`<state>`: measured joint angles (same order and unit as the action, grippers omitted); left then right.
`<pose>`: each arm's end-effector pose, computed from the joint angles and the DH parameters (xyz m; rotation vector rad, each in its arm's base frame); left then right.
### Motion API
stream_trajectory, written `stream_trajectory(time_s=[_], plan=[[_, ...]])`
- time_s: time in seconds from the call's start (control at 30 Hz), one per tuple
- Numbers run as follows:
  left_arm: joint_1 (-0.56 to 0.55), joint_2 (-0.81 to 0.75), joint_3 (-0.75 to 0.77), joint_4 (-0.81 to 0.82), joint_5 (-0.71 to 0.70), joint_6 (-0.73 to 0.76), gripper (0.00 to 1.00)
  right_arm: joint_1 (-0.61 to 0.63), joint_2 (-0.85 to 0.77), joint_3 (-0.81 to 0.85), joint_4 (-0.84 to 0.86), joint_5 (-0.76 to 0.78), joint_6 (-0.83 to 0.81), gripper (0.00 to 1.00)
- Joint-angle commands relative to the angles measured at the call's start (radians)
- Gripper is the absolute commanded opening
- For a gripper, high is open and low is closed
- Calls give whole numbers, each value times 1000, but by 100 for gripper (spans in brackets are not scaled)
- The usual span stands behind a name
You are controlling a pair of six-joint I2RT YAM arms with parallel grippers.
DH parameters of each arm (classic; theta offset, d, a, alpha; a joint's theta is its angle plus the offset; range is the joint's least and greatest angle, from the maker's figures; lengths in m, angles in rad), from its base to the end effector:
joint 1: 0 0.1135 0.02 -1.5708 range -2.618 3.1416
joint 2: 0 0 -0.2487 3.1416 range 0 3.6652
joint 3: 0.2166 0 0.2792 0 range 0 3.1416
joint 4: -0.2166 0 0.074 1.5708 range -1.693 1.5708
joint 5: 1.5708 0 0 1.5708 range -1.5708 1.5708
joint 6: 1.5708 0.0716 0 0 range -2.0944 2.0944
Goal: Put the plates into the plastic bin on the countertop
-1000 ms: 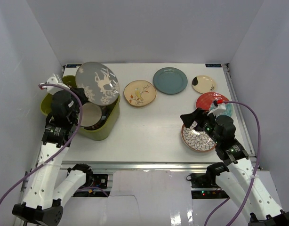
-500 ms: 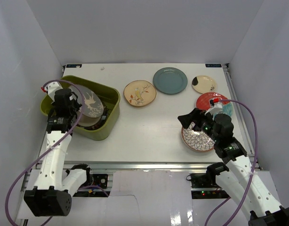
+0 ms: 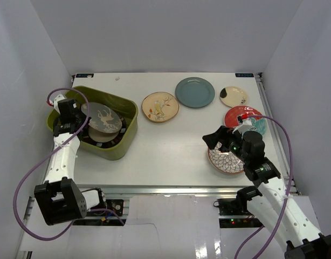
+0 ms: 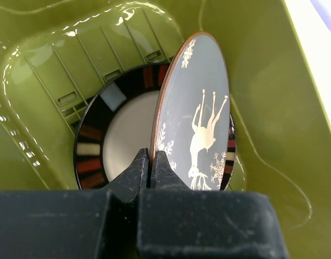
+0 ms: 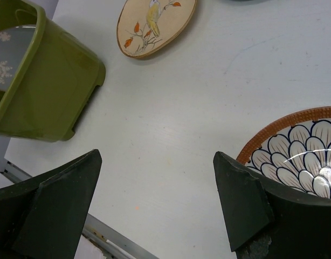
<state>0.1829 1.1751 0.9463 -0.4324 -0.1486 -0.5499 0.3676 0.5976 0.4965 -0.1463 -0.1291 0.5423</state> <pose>0.3104 0.0682 0.2507 -0.8716 2.0457 -0.0356 0.2135 0.0921 0.2501 0.0698 1.8818 0.7529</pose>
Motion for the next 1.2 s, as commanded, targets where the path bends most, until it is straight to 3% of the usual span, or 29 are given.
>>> stream_trajectory(time_s=[0.0, 0.03, 0.1, 0.13, 0.2, 0.23, 0.53, 0.87, 1.07, 1.17], plan=[[26, 26, 13, 103, 58, -39, 0, -2, 4, -6, 51, -18, -8, 91], [30, 32, 8, 103, 49, -33, 0, -2, 5, -10, 54, -18, -7, 91], [30, 58, 5, 90, 29, -24, 10, -1, 17, -19, 69, -33, -2, 91], [30, 69, 8, 77, 14, -15, 25, -2, 25, -29, 79, -49, 5, 91], [30, 95, 9, 70, 12, -7, 39, -1, 51, -38, 114, -66, 18, 91], [30, 101, 8, 70, 12, -2, 53, 1, 71, -48, 126, -73, 33, 91], [30, 120, -7, 78, -5, -2, 96, 71, 240, -87, 379, -6, 165, 91], [18, 26, 46, 86, -204, -15, 98, 165, 695, 31, 706, 156, 343, 87], [-26, -115, 9, 201, 6, -41, 98, 180, 953, 169, 801, 227, 421, 84], [-130, -155, 19, 218, 118, -45, 98, 182, 1077, 253, 840, 235, 459, 81]])
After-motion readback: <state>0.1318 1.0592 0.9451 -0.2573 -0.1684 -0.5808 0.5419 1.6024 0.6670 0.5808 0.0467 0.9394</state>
